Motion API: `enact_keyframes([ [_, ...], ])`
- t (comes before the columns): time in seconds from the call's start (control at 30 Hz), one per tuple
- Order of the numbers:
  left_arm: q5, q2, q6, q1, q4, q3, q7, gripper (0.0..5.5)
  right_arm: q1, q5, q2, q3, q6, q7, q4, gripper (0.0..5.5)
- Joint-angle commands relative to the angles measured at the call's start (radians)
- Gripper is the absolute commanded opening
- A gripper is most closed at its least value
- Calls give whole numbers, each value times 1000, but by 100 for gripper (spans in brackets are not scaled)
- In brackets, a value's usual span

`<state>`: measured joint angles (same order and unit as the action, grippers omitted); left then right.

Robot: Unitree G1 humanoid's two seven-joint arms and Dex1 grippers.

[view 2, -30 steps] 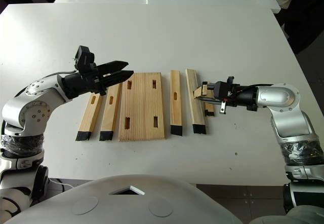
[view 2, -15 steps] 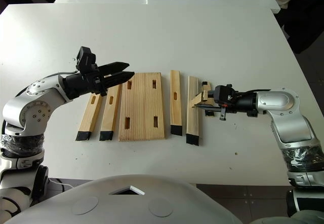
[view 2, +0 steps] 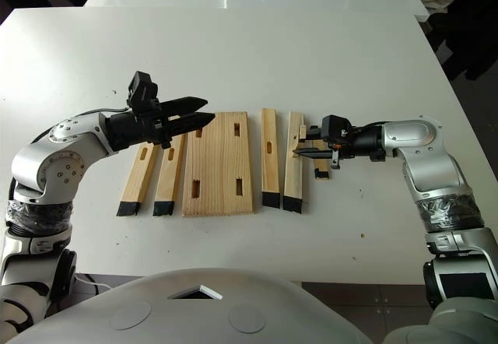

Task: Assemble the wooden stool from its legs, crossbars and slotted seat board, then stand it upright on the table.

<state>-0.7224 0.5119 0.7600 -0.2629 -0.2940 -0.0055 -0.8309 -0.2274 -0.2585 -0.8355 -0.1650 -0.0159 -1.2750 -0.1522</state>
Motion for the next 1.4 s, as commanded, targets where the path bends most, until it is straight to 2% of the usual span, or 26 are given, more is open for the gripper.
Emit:
enact_keyframes([
  [0.03, 6, 15, 12, -6, 2, -11, -7, 236, 49, 70, 12, -46, -47, 5, -128, 130],
  [0.47, 10, 16, 27, -34, 7, -61, -34, 236, 38, 91, 58, -96, -55, -22, -268, 130],
  [0.6, 10, 18, 28, -41, 12, -67, -41, 236, 21, 109, 83, -97, -51, 27, -302, 130],
  [0.63, 9, 19, 28, -41, 12, -67, -42, 236, 13, 121, 96, -97, -46, 58, -320, 167],
  [0.8, 12, 24, 28, -38, 11, -68, -45, 236, 49, 141, 117, -102, -12, 109, -319, 228],
  [1.0, 11, 21, 24, -19, -4, -59, -28, 236, 110, 61, 66, 0, -28, 158, -161, 300],
  [1.23, 15, 6, 2, 23, -26, -34, 13, 236, 192, -100, -41, 197, -196, 150, 209, 300],
  [1.4, 19, -1, -9, 38, -36, -25, 32, 236, 213, -186, -74, 295, -295, 161, 368, 300],
])
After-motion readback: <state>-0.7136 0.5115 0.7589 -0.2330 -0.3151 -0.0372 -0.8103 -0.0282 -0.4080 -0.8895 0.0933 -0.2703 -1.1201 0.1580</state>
